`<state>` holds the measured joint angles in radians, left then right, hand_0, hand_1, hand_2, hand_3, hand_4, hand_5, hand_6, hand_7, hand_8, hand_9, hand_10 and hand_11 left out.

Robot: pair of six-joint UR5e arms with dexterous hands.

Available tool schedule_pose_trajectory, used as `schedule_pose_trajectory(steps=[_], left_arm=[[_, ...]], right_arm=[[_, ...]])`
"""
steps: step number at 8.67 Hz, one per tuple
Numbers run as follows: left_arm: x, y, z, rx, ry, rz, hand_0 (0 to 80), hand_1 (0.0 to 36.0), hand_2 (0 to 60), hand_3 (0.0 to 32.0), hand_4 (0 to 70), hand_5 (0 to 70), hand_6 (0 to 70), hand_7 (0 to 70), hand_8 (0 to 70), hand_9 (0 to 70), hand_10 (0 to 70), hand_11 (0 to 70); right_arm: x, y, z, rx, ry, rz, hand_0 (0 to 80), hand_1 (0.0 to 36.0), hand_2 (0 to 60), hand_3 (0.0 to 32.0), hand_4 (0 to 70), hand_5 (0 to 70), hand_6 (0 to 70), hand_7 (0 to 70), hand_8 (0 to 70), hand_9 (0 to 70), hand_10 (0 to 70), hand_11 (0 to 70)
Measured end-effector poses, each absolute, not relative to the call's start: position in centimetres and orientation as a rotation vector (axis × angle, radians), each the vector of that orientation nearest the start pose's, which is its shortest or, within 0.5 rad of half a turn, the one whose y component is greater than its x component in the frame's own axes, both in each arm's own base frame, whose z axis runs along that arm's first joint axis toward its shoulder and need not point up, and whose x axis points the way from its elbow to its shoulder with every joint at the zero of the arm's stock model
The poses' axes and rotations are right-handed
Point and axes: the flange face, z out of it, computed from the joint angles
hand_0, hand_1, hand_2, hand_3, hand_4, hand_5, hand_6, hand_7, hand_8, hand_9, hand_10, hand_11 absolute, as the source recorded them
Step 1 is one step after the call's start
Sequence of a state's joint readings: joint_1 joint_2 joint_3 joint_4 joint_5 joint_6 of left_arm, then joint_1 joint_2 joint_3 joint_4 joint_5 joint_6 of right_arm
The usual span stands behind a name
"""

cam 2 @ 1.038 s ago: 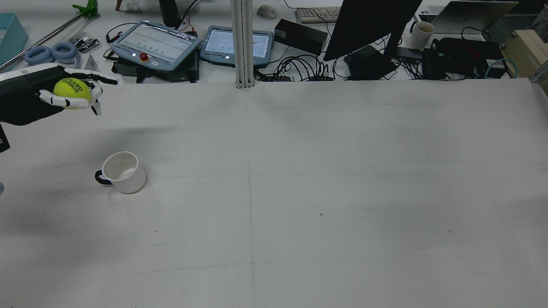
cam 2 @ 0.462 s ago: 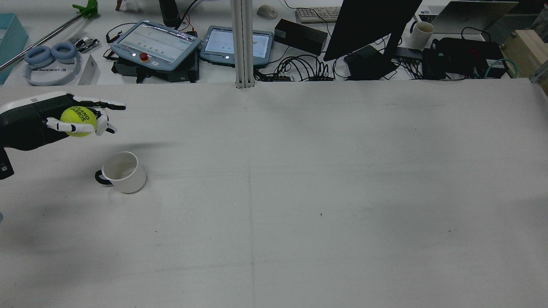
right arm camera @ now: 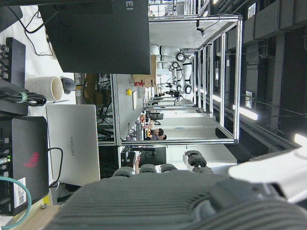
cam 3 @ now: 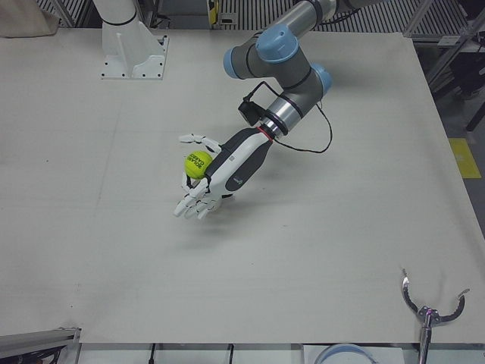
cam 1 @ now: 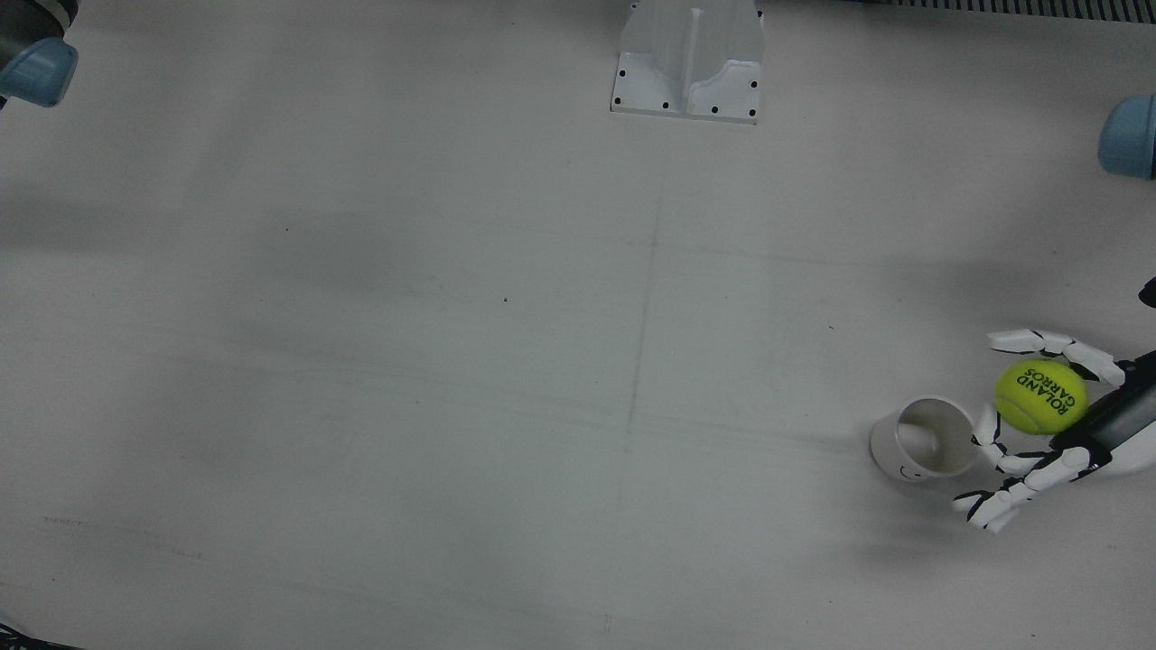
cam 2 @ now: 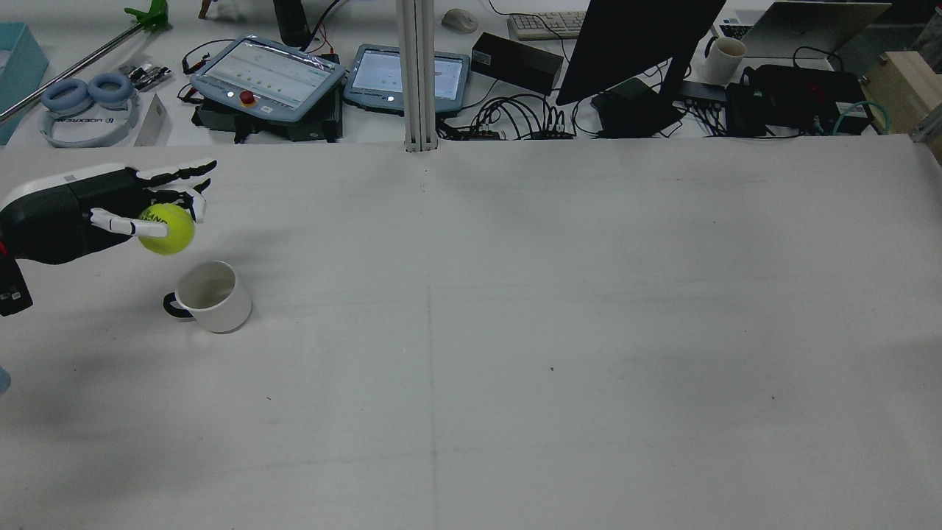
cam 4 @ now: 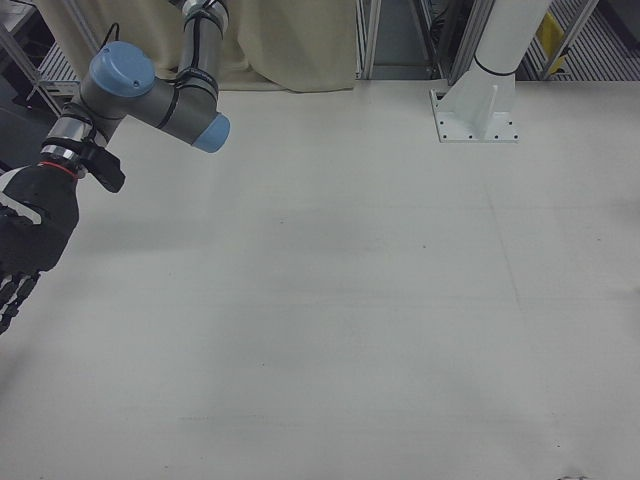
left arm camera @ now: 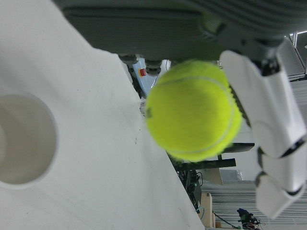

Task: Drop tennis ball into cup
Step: 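Open the left hand fingers above the mug to release the ball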

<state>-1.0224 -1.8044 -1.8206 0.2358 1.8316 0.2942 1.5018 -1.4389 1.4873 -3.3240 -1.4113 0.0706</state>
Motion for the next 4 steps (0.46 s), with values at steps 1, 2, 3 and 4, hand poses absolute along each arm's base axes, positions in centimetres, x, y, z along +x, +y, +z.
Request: schedule_pose_trajectory(steps=[1,2,3,4], left_arm=[[20.2,-53.67,46.57,-0.464,1.992,-1.334,43.8,17.4,23.4,0.0,6.2,0.4,0.8,15.4,0.0,1.6,0.0,0.0],[20.21,-53.65,46.55,-0.465,1.992,-1.333,44.5,17.9,22.4,0.0,6.3,0.0,0.0,16.3,0.0,1.8,0.0,0.0],[20.21,-53.64,46.54,-0.465,1.992,-1.333,44.9,18.0,23.8,0.0,6.1,0.6,1.0,15.0,0.0,1.6,0.0,0.0],[20.19,-53.65,46.52,-0.464,1.993,-1.333,45.4,18.5,25.1,0.0,6.1,0.9,1.3,15.1,0.0,1.6,0.0,0.0]], right_arm=[[11.21,-54.09,67.65,-0.043,2.003,-2.28,0.0,0.0,0.0,0.0,0.0,0.0,0.0,0.0,0.0,0.0,0.0,0.0],[11.21,-54.09,67.65,-0.043,2.004,-2.28,0.0,0.0,0.0,0.0,0.0,0.0,0.0,0.0,0.0,0.0,0.0,0.0],[11.21,-54.09,67.66,-0.043,2.004,-2.28,0.0,0.0,0.0,0.0,0.0,0.0,0.0,0.0,0.0,0.0,0.0,0.0],[11.21,-54.09,67.68,-0.043,2.003,-2.28,0.0,0.0,0.0,0.0,0.0,0.0,0.0,0.0,0.0,0.0,0.0,0.0]])
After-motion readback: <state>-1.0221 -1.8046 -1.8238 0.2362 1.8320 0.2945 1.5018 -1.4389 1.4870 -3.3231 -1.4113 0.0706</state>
